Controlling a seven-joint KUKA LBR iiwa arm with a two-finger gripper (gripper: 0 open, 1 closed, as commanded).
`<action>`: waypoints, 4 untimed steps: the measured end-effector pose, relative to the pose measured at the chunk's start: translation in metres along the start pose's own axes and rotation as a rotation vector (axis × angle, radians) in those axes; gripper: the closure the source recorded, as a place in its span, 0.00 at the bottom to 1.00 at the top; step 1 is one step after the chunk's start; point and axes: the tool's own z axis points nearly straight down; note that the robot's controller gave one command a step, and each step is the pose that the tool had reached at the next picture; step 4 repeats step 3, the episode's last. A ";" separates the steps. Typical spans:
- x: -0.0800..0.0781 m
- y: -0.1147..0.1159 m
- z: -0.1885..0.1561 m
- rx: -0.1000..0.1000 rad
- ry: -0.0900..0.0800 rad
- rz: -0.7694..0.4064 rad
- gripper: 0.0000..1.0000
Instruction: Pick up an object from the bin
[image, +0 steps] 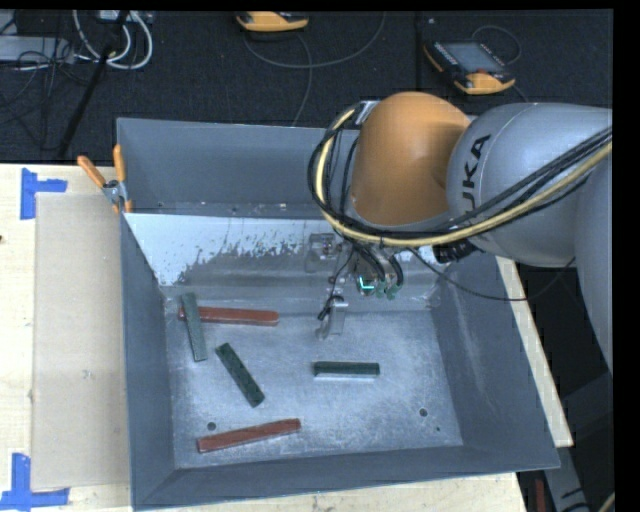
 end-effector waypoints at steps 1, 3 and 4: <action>0.061 -0.081 0.109 0.000 0.002 -0.161 0.00; 0.038 -0.081 -0.028 0.003 -0.017 -0.318 1.00; 0.038 -0.081 -0.028 0.003 -0.017 -0.318 1.00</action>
Offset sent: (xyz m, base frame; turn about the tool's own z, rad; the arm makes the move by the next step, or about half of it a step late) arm -0.0587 -0.0791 -0.1041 -0.1646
